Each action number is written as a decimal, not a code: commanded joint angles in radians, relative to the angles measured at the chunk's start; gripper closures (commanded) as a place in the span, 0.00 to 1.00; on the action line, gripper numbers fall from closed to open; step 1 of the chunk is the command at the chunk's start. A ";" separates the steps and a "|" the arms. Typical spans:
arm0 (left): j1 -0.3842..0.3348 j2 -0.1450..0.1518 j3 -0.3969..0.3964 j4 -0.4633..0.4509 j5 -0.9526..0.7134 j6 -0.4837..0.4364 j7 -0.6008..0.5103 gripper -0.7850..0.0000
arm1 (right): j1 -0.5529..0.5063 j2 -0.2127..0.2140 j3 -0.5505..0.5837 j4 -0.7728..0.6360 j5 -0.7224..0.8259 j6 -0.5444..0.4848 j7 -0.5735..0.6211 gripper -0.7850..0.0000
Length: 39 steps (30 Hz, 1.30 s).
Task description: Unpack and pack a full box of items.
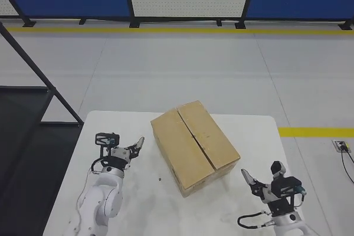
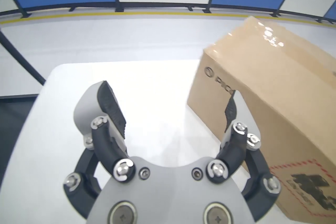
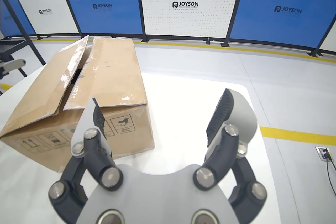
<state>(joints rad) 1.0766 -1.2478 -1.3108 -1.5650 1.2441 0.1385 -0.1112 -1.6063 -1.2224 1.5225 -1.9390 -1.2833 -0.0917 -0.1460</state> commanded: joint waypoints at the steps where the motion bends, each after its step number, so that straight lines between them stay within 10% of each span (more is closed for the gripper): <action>1: -0.036 -0.005 0.000 0.023 0.011 0.029 -0.005 0.00 | -0.022 0.003 0.004 0.000 -0.039 -0.027 -0.007 0.00; 39: 0.018 -0.018 -0.116 0.139 -0.146 -0.023 0.062 0.00 | 0.389 -0.059 -0.162 0.389 0.111 0.194 0.150 0.00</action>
<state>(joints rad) 1.0921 -1.2659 -1.4267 -1.4291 1.1009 0.1169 -0.0505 -1.2272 -1.2802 1.3640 -1.5533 -1.1782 0.1003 0.0019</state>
